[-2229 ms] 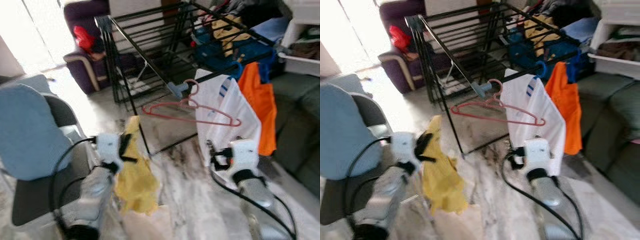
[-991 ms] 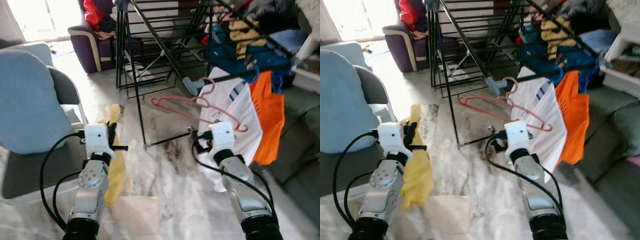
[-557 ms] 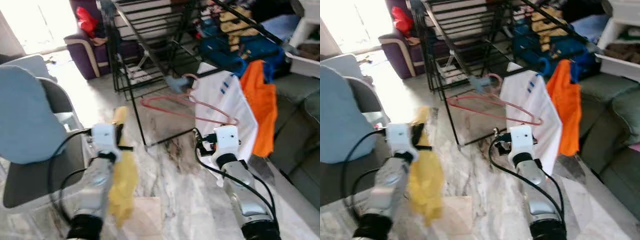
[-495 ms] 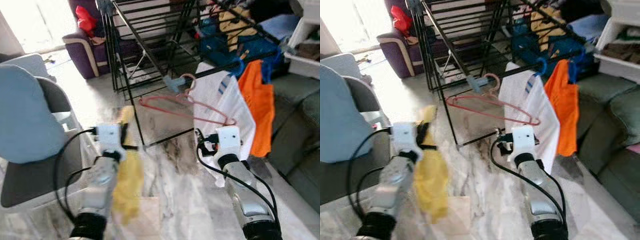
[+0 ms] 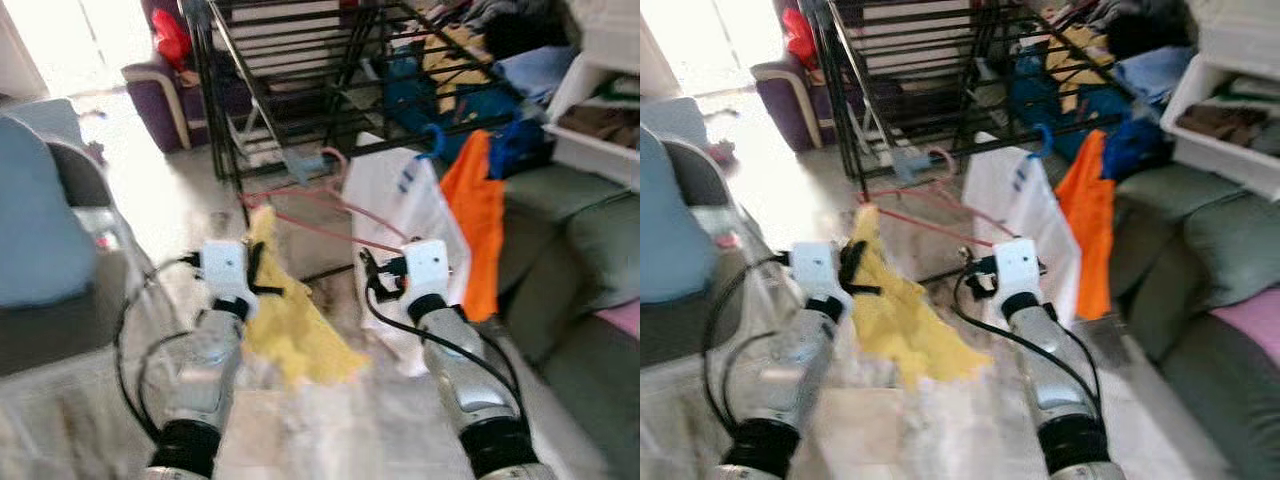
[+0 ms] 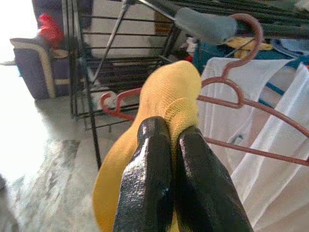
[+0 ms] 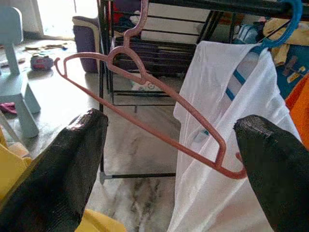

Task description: Hang hanger

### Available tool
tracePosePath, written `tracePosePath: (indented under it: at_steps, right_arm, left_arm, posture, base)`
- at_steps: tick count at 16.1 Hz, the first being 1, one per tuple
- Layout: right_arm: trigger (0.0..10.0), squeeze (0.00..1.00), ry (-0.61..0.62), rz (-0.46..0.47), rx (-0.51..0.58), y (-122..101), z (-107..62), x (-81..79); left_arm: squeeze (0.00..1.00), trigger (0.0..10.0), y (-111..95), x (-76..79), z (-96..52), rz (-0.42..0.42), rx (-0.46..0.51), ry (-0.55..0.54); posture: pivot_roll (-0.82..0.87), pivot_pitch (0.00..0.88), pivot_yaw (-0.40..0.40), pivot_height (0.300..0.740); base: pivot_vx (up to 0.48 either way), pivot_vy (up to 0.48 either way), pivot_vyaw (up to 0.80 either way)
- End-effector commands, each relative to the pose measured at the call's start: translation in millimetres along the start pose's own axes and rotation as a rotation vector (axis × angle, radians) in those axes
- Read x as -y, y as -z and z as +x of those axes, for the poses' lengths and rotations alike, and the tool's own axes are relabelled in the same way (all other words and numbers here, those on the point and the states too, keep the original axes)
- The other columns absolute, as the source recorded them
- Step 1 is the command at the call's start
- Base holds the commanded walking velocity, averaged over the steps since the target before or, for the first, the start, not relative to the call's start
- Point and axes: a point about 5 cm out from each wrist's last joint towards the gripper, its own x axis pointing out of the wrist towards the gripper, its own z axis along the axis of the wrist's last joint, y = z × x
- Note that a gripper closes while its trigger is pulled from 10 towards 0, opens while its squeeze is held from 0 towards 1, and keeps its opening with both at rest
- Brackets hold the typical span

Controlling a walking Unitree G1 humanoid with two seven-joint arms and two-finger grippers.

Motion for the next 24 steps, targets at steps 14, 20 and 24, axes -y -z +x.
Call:
tracePosePath:
  at_steps: [14,20,24]
  right_arm:
    - [10.0,0.0,-0.028,-0.035,0.025,-2.3,-1.3,2.7]
    - [10.0,0.0,-0.043,-0.046,0.034,-3.9,-0.2,0.7]
    - [10.0,0.0,-0.044,-0.057,0.03,-3.2,-0.2,1.6]
  left_arm:
    - [0.0,10.0,-9.4,2.7,3.8,-0.053,0.063,0.08]
    - [0.0,10.0,-7.5,6.0,3.5,-0.06,0.057,0.086]
    - [0.0,10.0,-6.6,5.3,3.8,-0.059,0.049,0.082]
  posture:
    - [-0.12,0.0,0.018,0.74]
    - [-0.13,0.0,0.013,0.74]
    - [-0.13,0.0,0.012,0.74]
  base:
    - [0.188,0.0,0.0]
    - [0.302,0.0,0.0]
    - [0.278,0.0,0.0]
